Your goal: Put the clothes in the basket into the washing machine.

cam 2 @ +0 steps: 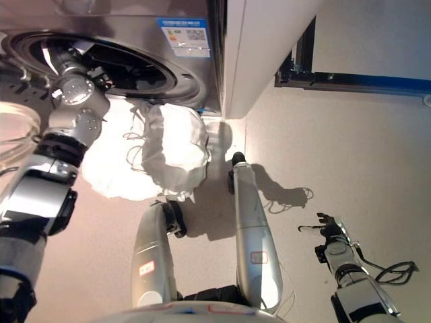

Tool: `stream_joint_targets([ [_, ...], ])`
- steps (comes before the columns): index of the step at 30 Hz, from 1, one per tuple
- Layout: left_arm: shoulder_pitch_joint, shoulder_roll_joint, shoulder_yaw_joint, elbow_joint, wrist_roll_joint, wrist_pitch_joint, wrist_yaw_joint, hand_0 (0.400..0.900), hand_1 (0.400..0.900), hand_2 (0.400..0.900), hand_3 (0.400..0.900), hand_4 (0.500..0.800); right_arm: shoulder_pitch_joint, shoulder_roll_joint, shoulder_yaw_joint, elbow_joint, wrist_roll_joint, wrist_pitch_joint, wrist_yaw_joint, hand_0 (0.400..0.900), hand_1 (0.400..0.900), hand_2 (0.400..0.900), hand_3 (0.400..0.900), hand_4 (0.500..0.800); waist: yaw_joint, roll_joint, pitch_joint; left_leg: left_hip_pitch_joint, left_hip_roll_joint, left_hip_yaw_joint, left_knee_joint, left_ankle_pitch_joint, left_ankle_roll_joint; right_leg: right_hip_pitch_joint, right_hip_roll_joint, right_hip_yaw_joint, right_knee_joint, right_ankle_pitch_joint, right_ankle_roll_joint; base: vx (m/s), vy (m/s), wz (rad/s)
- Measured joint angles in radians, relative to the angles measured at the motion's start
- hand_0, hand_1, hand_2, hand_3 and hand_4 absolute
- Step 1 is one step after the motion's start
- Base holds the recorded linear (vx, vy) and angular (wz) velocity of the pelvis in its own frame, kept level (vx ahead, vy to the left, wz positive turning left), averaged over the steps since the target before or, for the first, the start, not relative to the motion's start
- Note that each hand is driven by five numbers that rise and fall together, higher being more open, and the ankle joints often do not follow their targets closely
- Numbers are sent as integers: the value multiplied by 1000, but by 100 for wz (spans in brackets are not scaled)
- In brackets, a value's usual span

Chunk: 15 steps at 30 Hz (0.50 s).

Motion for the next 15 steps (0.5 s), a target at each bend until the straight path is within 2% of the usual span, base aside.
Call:
stream_joint_targets([
  [1,-9,3,-6,2,-7,5,-8,516,516,516,516,569,0,-2,-1,0,0,1,1,900,900,900,900,800,-2,0,0,2,0,2,-3,0,-1,0,1,0,-2,1,-1,20,25,-5],
  [2,-11,4,-7,3,-22,16,-13,900,900,900,900,800,1,-4,-1,0,0,1,4,900,900,900,900,800,-3,0,0,4,0,3,-7,1,-1,0,2,1,-4,2,-2,10,26,-4],
  [7,-17,15,-53,3,-52,43,-61,900,900,900,900,800,0,-6,-1,-1,-1,2,17,900,900,900,900,800,-2,0,0,4,0,6,-7,1,-1,-1,3,1,-4,2,-2,0,4,-1],
  [15,-22,15,-54,3,-117,44,-77,900,900,900,900,800,0,-6,-1,-3,-1,2,17,900,900,900,900,800,-3,0,0,4,2,3,-9,0,-1,-2,8,2,-4,1,-3,-12,-10,3],
])
